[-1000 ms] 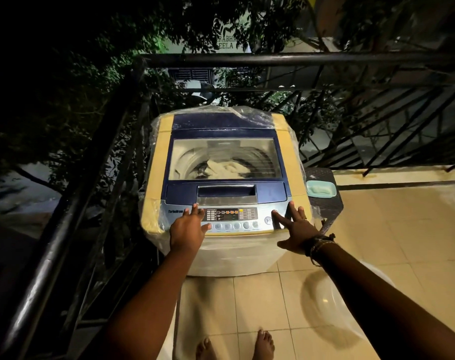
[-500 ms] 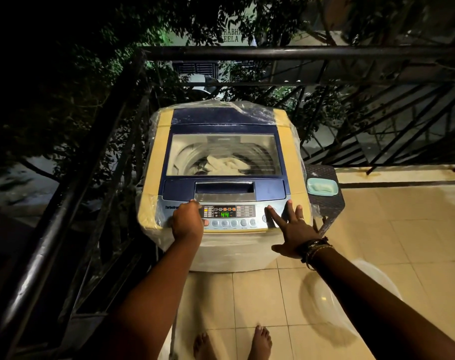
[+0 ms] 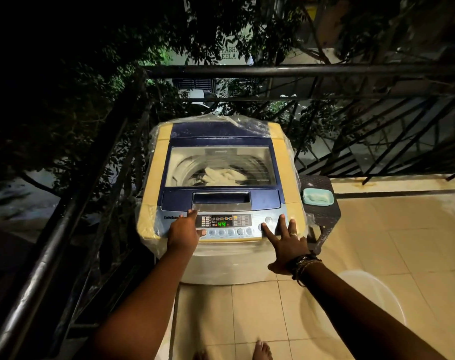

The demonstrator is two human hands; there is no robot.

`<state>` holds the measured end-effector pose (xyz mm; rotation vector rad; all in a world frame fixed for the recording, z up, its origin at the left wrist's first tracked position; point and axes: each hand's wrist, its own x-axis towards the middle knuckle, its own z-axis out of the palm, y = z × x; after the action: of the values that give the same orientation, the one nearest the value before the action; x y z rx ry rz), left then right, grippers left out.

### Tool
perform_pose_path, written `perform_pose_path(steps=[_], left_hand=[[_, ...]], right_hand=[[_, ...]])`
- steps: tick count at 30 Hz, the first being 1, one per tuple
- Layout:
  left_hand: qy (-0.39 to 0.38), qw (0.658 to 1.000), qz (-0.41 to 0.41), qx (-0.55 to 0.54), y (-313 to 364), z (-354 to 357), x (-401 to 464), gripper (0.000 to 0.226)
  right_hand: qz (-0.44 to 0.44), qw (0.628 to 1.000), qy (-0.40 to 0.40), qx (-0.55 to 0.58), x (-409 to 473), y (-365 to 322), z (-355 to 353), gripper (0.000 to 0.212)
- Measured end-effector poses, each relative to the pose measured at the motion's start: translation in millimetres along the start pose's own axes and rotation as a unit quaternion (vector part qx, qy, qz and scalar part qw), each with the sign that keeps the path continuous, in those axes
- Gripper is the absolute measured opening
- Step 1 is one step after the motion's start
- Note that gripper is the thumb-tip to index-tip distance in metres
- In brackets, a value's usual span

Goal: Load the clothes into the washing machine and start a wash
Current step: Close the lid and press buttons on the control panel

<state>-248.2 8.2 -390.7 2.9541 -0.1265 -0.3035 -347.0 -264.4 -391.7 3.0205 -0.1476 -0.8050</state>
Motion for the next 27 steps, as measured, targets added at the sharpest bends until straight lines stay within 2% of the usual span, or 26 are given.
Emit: perform_pose_path(steps=[6,11,17,21,27], left_hand=[[-0.032,0.999,0.017,0.002,-1,-6,5,0.071],[-0.030,0.999,0.024,0.021,-3,-7,10,0.061],[-0.086,0.994,0.007,0.068,10,5,8,0.074],[-0.099,0.991,-0.003,0.089,23,16,2,0.089],[-0.090,0.988,0.035,0.123,17,12,-2,0.132]], right_hand=[[0.023,1.000,-0.007,0.007,-5,-7,-3,0.116],[0.040,0.999,0.010,0.003,-6,-19,0,0.108],[0.062,0.994,0.072,-0.046,-3,-42,5,0.095],[0.049,0.993,0.087,-0.055,-4,-42,13,0.099],[0.040,0.993,0.089,-0.067,-8,-37,10,0.095]])
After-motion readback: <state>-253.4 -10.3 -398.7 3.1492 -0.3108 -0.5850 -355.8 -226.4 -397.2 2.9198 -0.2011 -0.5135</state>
